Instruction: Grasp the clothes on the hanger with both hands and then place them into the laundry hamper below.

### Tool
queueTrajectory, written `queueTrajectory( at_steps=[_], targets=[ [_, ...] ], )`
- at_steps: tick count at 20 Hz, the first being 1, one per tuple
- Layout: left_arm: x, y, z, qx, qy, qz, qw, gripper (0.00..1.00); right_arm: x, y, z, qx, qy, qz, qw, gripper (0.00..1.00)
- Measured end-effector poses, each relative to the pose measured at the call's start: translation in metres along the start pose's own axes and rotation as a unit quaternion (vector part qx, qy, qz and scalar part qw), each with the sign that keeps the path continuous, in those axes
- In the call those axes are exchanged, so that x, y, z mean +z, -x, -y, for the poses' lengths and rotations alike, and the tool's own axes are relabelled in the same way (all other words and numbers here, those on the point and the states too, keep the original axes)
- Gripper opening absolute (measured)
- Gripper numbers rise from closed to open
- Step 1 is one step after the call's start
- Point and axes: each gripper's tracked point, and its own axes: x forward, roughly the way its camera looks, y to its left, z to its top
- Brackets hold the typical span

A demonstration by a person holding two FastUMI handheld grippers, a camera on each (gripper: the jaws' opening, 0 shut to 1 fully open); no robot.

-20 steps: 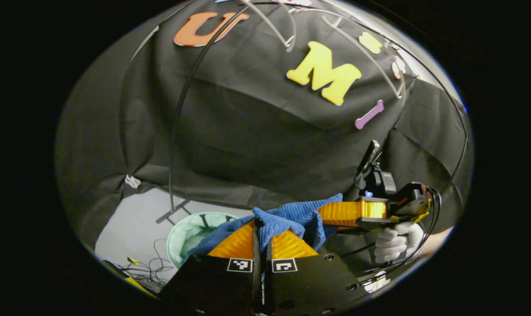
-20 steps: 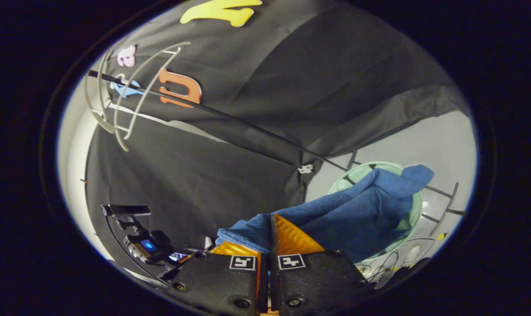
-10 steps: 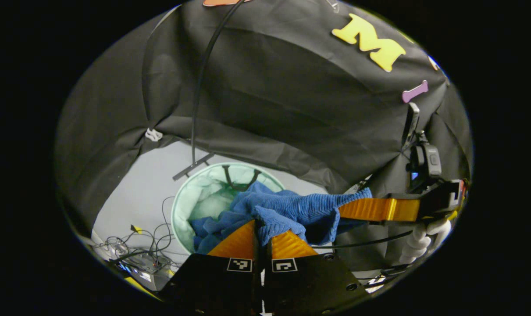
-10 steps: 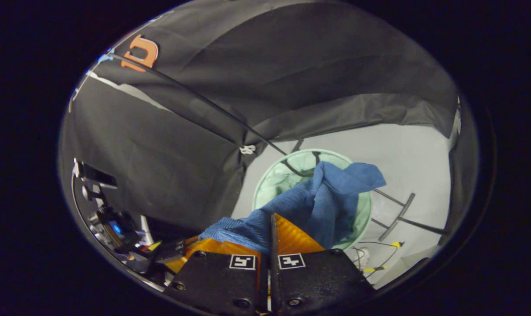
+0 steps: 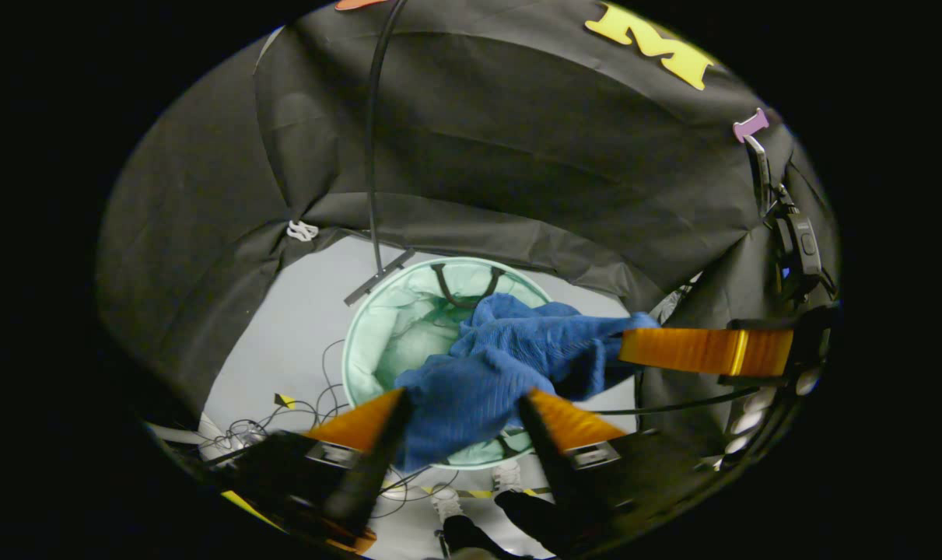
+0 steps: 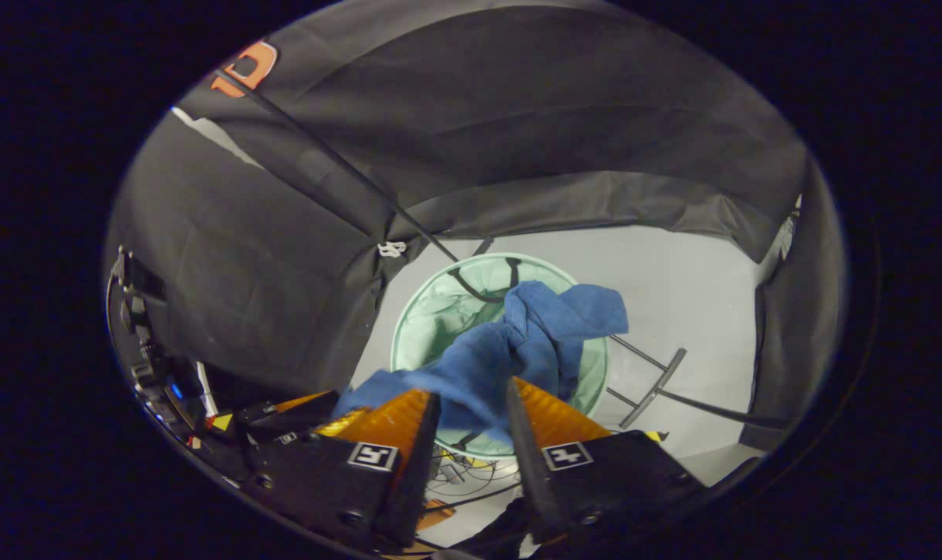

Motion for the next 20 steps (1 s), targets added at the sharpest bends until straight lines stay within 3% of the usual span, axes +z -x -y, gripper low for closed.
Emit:
queueTrajectory(
  at_steps=[2, 4, 10, 14, 17, 19, 20],
  targets=[
    [0.006, 0.0, -0.007, 0.016, 0.009, 0.01, 1.0, 1.0, 0.007, 0.004, 0.018, -0.012, -0.018, 0.013, 1.0, 0.7],
    [0.003, 0.001, -0.011, 0.018, 0.016, 0.01, 1.0, 0.97, 0.011, 0.006, 0.027, -0.028, -0.022, 0.022, 0.999, 0.77],
    [-0.004, 0.018, -0.015, 0.033, 0.005, 0.017, 0.999, 1.0, 0.0, 0.018, 0.03, -0.041, 0.003, 0.038, 0.998, 0.75],
    [0.017, 0.064, -0.002, 0.036, -0.02, 0.07, 0.997, 0.97, 0.003, 0.058, 0.011, -0.04, 0.038, 0.091, 0.994, 0.75],
    [0.043, 0.124, 0.006, 0.048, -0.072, 0.144, 0.986, 0.97, 0.011, 0.116, -0.008, -0.043, 0.076, 0.165, 0.982, 0.75],
    [0.059, 0.174, 0.019, 0.048, -0.105, 0.199, 0.973, 1.0, 0.016, 0.17, -0.022, -0.048, 0.122, 0.229, 0.965, 0.75],
    [0.068, 0.199, 0.028, 0.046, -0.115, 0.228, 0.966, 0.96, 0.022, 0.192, -0.027, -0.052, 0.141, 0.263, 0.953, 0.76]
  ],
)
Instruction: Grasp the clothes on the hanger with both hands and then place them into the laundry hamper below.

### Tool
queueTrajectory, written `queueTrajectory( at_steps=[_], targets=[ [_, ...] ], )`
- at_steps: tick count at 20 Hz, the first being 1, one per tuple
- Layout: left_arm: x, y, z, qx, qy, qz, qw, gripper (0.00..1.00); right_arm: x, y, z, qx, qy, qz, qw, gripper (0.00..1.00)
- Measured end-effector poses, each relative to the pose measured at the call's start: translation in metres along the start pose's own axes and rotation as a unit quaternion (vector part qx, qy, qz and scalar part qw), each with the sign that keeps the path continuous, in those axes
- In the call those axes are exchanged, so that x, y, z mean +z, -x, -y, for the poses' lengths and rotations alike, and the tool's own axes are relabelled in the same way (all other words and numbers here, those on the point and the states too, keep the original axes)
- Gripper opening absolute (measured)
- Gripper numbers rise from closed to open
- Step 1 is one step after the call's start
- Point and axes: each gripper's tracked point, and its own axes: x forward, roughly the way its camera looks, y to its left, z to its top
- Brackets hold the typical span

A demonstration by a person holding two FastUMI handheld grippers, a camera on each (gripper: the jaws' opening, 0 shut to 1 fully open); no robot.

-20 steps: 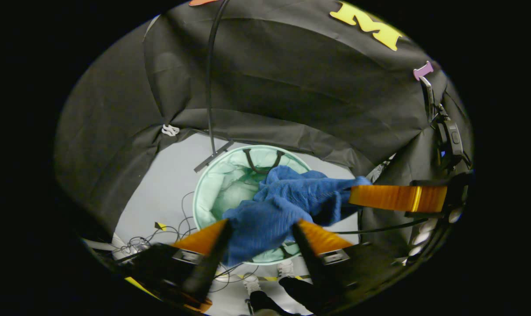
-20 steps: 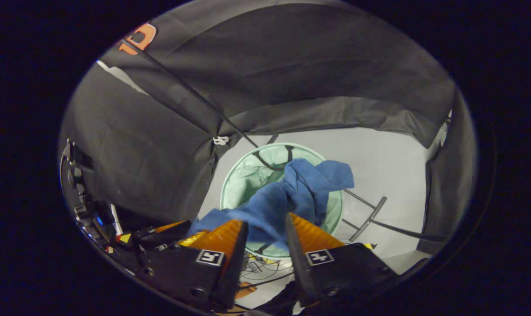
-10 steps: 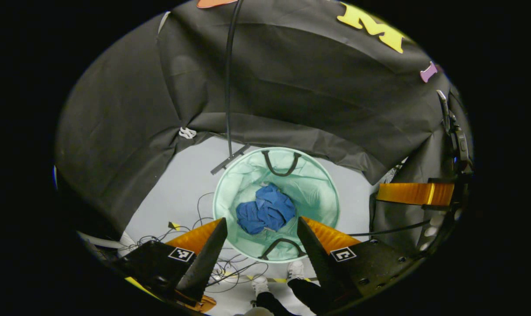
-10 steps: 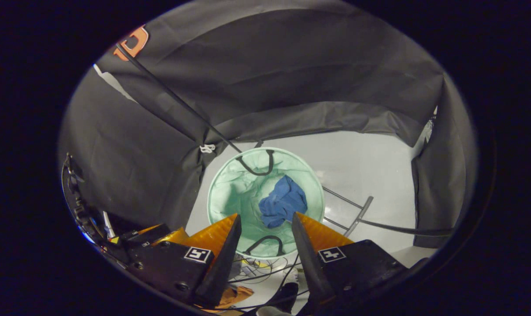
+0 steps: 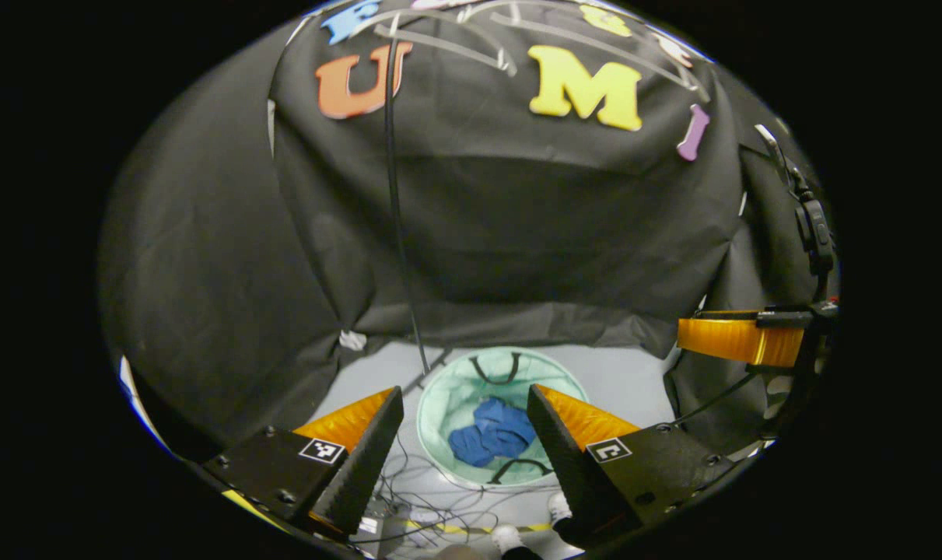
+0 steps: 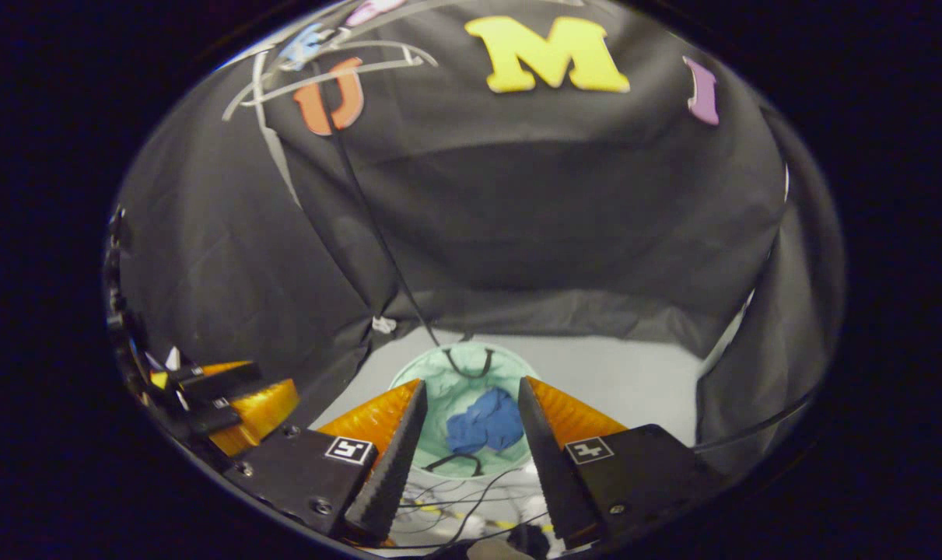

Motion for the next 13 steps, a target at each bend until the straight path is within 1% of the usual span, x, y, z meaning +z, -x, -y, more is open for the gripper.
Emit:
queueTrajectory(
  at_steps=[1, 2, 3, 4, 5, 6, 7, 8, 9, 11, 12, 13],
  targets=[
    [0.022, 0.015, 0.004, -0.002, -0.008, 0.029, 1.0, 0.97, 0.009, 0.018, -0.004, -0.007, 0.009, 0.03, 0.999, 0.76],
    [0.044, 0.034, 0.01, -0.003, -0.017, 0.06, 0.998, 0.96, 0.015, 0.036, -0.008, -0.008, 0.009, 0.058, 0.998, 0.82],
    [0.067, 0.057, 0.015, 0.001, -0.027, 0.09, 0.996, 0.97, 0.023, 0.055, -0.009, -0.008, 0.003, 0.08, 0.997, 0.83],
    [0.089, 0.08, 0.02, 0.005, -0.033, 0.122, 0.992, 0.96, 0.036, 0.082, -0.009, -0.008, -0.002, 0.1, 0.995, 0.91],
    [0.109, 0.103, 0.023, 0.008, -0.039, 0.152, 0.988, 1.0, 0.051, 0.106, -0.007, -0.009, -0.001, 0.125, 0.992, 0.94],
    [0.125, 0.125, 0.027, 0.015, -0.046, 0.178, 0.983, 0.96, 0.062, 0.13, -0.004, -0.011, -0.002, 0.144, 0.99, 0.96],
    [0.133, 0.146, 0.033, 0.024, -0.051, 0.197, 0.979, 1.0, 0.074, 0.151, -0.001, -0.018, 0.001, 0.166, 0.986, 0.96],
    [0.14, 0.168, 0.037, 0.031, -0.053, 0.22, 0.974, 1.0, 0.085, 0.172, 0.006, -0.026, 0.006, 0.189, 0.982, 1.0],
    [0.142, 0.184, 0.041, 0.035, -0.048, 0.239, 0.969, 1.0, 0.098, 0.195, 0.008, -0.021, 0.007, 0.211, 0.977, 0.98],
    [0.157, 0.222, 0.048, 0.033, -0.031, 0.261, 0.964, 1.0, 0.117, 0.234, 0.017, -0.008, -0.004, 0.241, 0.971, 0.99],
    [0.162, 0.235, 0.052, 0.034, -0.025, 0.266, 0.963, 1.0, 0.128, 0.252, 0.02, -0.002, -0.009, 0.254, 0.967, 0.98],
    [0.169, 0.239, 0.053, 0.039, -0.019, 0.269, 0.962, 1.0, 0.138, 0.264, 0.025, 0.002, -0.008, 0.265, 0.964, 0.98]
  ],
)
